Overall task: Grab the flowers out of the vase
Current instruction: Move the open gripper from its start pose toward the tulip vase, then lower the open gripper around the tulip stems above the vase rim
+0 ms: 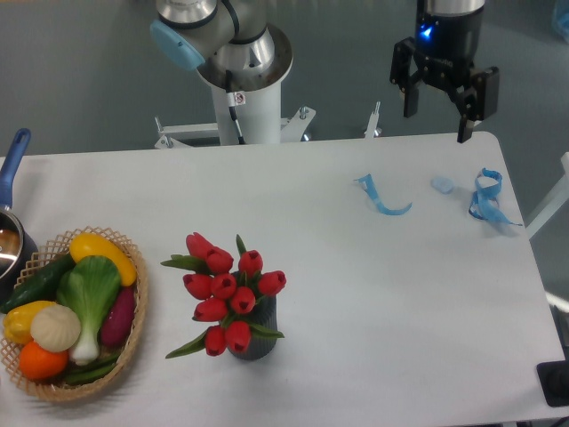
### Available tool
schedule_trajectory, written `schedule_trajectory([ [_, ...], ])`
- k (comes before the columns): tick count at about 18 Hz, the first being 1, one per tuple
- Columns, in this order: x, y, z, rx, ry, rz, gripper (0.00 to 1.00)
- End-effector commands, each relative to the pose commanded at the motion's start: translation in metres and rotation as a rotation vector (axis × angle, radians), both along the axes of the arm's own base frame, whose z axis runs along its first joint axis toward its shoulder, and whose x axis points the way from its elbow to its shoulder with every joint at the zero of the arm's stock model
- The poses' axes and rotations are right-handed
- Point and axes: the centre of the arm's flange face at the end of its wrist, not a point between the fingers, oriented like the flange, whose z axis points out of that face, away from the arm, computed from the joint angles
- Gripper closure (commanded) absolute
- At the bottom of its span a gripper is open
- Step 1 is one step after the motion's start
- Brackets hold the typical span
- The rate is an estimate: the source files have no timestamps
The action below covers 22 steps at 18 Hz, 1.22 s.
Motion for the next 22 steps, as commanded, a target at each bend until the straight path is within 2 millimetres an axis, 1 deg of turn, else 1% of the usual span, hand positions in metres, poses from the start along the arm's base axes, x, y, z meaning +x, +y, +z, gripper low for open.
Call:
schedule_trajectory([
  [4,0.001,0.002,-0.006,0.008,0.011,0.002,0.00],
  [6,0.007,0.002,-0.010,0.011,0.015,0.001,0.00],
  [8,0.011,0.001,-0.023,0.015,0.015,0.003,0.00],
  [9,0.014,0.002,-0.034,0.027,0.010,0.007,0.00],
  [11,0.023,0.002,-0.047,0.067,0.016,0.023,0.00],
  [15,0.032,0.005,-0.064,0.126,-0.029,0.095,0.00],
  [16,0.038,0.008,-0.067,0.136,-0.056,0.135,0.00],
  [18,0.056,0.031,-0.084,0.150,-0.121,0.154,0.00],
  [19,0.060,0.037,-0.087,0.171,-0.147,0.165,0.00],
  [22,0.060,0.054,-0.102,0.270,-0.268,0.190,0.00],
])
